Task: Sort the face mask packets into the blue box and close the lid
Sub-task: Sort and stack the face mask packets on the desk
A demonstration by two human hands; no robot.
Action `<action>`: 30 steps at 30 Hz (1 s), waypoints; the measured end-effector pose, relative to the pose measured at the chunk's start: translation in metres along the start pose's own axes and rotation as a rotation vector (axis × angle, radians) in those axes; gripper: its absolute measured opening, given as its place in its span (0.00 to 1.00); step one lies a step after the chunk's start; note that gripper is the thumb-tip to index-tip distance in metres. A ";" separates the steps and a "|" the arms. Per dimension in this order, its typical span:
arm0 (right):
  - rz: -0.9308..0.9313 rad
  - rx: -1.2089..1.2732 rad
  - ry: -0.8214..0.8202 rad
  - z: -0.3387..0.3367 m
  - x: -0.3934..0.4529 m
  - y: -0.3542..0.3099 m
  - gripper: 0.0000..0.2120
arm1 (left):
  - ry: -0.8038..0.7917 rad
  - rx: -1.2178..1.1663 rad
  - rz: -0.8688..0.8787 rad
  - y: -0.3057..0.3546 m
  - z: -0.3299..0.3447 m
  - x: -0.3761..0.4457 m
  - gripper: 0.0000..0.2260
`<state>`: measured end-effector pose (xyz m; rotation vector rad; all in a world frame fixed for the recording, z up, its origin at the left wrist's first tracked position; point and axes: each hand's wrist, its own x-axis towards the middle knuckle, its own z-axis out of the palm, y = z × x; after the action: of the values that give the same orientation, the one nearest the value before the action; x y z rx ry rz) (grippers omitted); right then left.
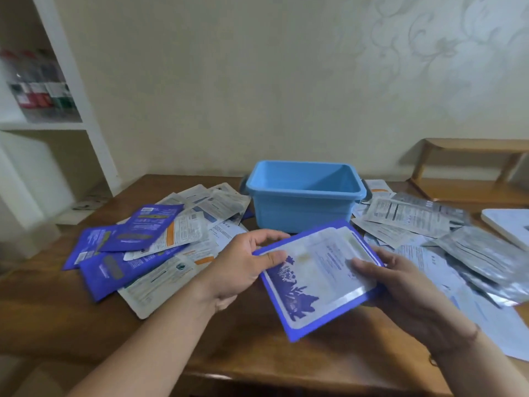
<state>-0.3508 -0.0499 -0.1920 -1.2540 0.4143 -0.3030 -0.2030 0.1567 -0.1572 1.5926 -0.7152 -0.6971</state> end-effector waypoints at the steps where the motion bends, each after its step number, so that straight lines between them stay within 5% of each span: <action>1: -0.008 0.043 0.102 -0.003 0.003 0.000 0.32 | 0.009 0.046 0.008 -0.002 0.004 -0.002 0.18; 3: -0.061 0.007 0.301 -0.006 0.013 0.001 0.27 | -0.013 0.251 0.023 -0.010 0.015 -0.013 0.25; 5: -0.139 -0.282 0.391 -0.003 0.026 0.006 0.20 | -0.038 0.501 0.039 -0.021 0.025 -0.026 0.20; 9: -0.249 -0.867 0.321 0.013 0.049 0.022 0.21 | 0.027 0.963 0.006 -0.036 0.034 -0.051 0.16; 14: -0.258 -0.987 0.227 0.026 0.052 0.027 0.31 | -0.048 1.169 0.001 -0.039 0.034 -0.060 0.23; 17: -0.373 -1.285 0.255 0.026 0.045 0.032 0.33 | -0.073 1.335 0.053 -0.040 0.035 -0.060 0.31; 20: -0.543 -1.488 0.225 0.023 0.027 0.034 0.28 | -0.049 1.381 0.228 -0.048 0.031 -0.056 0.38; 24: -0.327 -1.655 -0.138 0.011 0.009 0.042 0.43 | -0.234 1.266 0.236 -0.060 0.033 -0.050 0.35; 30: -0.249 -1.743 -0.199 0.001 0.002 0.044 0.42 | -0.162 1.296 0.346 -0.071 0.037 -0.044 0.29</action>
<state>-0.3488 -0.0373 -0.2337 -3.0214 0.2949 0.0696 -0.2547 0.1760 -0.2300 2.4484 -1.7199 -0.0187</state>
